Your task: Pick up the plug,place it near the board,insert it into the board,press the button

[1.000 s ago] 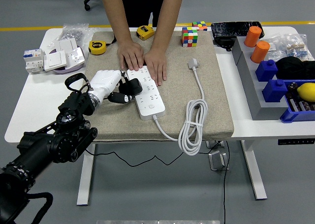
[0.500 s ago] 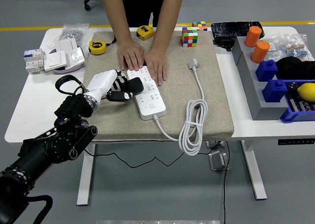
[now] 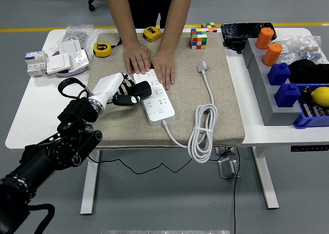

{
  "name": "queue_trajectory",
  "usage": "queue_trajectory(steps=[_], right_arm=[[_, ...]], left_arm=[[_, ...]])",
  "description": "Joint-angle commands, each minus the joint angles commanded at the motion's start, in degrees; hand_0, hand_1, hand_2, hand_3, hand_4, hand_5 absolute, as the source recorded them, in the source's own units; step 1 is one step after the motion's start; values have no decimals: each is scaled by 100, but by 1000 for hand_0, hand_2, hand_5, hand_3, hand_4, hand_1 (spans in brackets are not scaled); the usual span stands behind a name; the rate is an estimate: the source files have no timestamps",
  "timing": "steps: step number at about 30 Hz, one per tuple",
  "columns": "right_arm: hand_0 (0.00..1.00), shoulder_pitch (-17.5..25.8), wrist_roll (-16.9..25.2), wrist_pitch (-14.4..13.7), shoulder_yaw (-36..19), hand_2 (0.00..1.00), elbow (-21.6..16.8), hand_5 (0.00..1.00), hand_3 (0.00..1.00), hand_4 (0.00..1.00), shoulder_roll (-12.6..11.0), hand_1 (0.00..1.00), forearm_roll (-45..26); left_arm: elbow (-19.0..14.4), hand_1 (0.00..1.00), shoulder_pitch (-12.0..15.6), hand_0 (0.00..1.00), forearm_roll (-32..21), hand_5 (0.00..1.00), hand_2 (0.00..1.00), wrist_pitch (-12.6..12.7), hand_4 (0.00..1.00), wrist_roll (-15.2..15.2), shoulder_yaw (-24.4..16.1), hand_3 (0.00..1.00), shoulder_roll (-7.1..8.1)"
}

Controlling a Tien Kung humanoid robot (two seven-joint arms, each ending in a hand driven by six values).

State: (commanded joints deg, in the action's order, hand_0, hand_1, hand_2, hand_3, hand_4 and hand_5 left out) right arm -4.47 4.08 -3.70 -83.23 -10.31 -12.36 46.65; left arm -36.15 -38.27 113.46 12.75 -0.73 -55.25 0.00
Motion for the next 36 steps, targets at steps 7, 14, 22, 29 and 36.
queue_trajectory(steps=[7,14,22,29,36], right_arm=[[968,-9,-6,-2,-5,861,0,904,859,998,-5,913,3],[969,-11,-3,0,29,860,0,903,859,998,-15,913,9],[968,3,-12,0,41,860,0,903,859,998,-33,912,30],[969,-5,-10,4,62,860,0,903,859,998,-31,912,28],[969,-12,-14,2,63,859,0,902,859,998,-43,912,34]], left_arm=[[2,428,-71,354,62,319,304,-51,631,3,11,260,0],[29,460,-111,372,-25,348,400,-265,645,7,38,364,0],[76,581,-151,440,-56,432,560,-392,879,36,101,539,0],[95,602,-210,444,-55,433,573,-415,881,48,110,550,0],[110,613,-248,458,-72,439,580,-441,888,54,143,554,0]])
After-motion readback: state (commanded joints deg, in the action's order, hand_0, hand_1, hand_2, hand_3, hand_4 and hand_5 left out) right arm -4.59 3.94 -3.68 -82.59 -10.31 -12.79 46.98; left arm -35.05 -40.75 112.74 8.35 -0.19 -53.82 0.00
